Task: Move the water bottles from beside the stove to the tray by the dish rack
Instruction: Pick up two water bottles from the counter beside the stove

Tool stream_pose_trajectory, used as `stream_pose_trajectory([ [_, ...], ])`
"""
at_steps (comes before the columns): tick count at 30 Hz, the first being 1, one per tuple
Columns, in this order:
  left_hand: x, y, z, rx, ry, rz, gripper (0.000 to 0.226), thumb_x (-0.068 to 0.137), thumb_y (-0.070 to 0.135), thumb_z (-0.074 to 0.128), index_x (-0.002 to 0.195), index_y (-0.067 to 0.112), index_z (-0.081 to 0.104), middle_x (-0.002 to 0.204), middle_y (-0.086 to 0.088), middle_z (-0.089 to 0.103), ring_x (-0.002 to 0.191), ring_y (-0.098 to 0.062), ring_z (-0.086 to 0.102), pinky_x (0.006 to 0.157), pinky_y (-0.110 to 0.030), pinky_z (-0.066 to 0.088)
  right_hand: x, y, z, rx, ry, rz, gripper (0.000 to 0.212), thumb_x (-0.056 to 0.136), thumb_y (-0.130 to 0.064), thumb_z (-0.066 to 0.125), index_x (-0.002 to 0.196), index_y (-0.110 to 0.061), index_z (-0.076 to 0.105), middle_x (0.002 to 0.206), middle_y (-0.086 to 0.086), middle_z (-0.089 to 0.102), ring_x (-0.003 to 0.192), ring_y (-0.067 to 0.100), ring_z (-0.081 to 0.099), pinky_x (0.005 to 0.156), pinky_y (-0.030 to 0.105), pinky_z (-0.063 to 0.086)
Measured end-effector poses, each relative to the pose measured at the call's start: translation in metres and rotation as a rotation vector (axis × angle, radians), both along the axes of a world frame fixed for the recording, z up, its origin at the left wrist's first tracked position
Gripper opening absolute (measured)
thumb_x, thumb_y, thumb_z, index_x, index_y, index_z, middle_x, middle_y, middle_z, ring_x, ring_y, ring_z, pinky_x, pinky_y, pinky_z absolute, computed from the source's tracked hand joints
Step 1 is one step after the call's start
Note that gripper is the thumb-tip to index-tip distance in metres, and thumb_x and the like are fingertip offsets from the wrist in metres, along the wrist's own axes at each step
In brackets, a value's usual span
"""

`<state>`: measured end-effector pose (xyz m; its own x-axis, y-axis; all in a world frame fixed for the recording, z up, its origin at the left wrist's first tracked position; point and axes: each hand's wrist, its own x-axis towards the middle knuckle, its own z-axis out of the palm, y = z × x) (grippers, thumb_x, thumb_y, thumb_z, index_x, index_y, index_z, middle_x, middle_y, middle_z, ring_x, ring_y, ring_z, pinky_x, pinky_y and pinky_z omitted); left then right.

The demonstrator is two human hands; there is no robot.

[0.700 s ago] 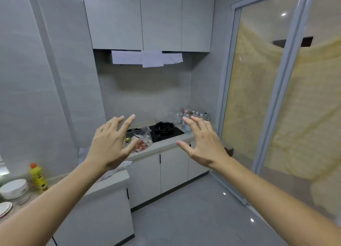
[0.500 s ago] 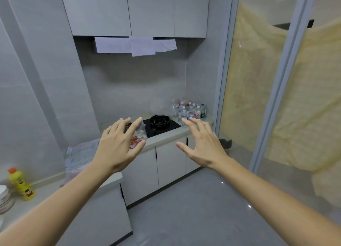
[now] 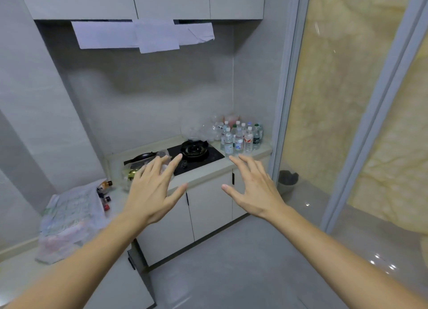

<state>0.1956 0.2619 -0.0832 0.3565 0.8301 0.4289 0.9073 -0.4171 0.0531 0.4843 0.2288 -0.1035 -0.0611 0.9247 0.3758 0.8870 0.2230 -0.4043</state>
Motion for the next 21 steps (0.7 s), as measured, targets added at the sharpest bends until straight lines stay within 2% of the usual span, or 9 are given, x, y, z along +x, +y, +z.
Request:
stream_pose_trajectory([
  [10, 0.078, 0.146, -0.038, -0.050, -0.042, -0.067, 0.077, 0.098, 0.070, 0.030, 0.166, 0.041, 0.011, 0.163, -0.007, 0.040, 0.154, -0.027, 0.032, 0.120, -0.048, 0.033, 0.052, 0.121, -0.029, -0.035, 0.004, -0.037, 0.084, 0.091, -0.074, 0.047, 0.162, -0.040, 0.020, 0.165, -0.008, 0.027, 0.154, 0.016, 0.023, 0.120, 0.051, 0.038],
  [18, 0.138, 0.294, -0.082, -0.147, -0.144, -0.096, 0.077, 0.097, 0.069, 0.032, 0.166, 0.036, 0.020, 0.161, -0.008, 0.042, 0.152, -0.029, 0.035, 0.119, -0.051, 0.033, 0.111, 0.266, -0.039, -0.069, -0.037, -0.103, 0.081, 0.091, -0.071, 0.049, 0.161, -0.039, 0.023, 0.159, -0.007, 0.034, 0.148, 0.018, 0.030, 0.113, 0.050, 0.044],
  [21, 0.153, 0.348, -0.085, -0.172, -0.156, -0.118, 0.078, 0.096, 0.069, 0.032, 0.166, 0.035, 0.022, 0.161, -0.009, 0.043, 0.153, -0.031, 0.035, 0.120, -0.053, 0.034, 0.128, 0.313, -0.044, -0.080, -0.041, -0.116, 0.083, 0.089, -0.074, 0.045, 0.161, -0.037, 0.026, 0.157, -0.006, 0.036, 0.146, 0.019, 0.032, 0.115, 0.048, 0.042],
])
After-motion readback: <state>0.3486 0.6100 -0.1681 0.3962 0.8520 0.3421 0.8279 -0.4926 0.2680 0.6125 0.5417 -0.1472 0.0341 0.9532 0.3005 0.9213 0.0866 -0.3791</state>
